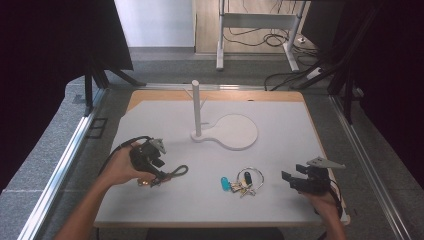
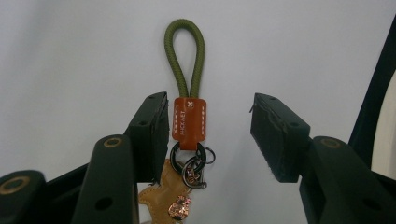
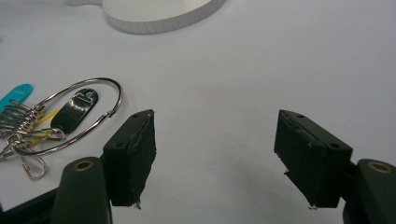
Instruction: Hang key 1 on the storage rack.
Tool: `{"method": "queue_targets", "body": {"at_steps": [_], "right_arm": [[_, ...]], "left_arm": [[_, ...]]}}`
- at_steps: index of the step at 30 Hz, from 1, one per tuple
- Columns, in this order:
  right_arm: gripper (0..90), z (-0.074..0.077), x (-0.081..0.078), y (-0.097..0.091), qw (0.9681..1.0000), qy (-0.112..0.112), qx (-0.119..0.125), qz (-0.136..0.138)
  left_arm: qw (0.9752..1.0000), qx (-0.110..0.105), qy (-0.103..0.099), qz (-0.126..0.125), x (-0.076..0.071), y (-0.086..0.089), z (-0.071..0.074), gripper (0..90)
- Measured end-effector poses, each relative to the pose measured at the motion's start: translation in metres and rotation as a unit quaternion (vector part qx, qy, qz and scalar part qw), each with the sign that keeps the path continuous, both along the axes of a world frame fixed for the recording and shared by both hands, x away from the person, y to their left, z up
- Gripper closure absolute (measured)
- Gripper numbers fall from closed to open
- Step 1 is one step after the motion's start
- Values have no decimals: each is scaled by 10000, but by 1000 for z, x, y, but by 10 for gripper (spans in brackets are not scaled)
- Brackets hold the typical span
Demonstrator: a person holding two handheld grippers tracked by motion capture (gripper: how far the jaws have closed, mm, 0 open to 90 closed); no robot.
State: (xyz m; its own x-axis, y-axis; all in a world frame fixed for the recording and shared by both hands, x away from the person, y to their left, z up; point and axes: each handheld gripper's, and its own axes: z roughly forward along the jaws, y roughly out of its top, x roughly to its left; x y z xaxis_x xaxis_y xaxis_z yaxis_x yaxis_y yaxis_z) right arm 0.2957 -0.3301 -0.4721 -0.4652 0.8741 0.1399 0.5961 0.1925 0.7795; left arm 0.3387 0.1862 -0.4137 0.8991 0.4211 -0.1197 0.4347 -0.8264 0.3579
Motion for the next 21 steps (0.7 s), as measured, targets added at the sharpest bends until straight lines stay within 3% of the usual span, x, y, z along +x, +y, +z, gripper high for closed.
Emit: {"method": "queue_targets", "body": {"at_steps": [5,12,14,21], "right_arm": [[295,0,0,2,10000,19,-30,33],[295,-1,0,4,9999,22,-75,72],[295,-1,0,4,9999,32,-65,69],[295,-1,0,3,10000,37,-58,72]], "left_arm": [[9995,265,101,-149,1,-7,-8,494],[9985,472,164,-200,6,-12,-16,521],[9974,642,197,-246,8,-15,-20,530],[9950,900,260,-334,13,-21,-30,539]]}}
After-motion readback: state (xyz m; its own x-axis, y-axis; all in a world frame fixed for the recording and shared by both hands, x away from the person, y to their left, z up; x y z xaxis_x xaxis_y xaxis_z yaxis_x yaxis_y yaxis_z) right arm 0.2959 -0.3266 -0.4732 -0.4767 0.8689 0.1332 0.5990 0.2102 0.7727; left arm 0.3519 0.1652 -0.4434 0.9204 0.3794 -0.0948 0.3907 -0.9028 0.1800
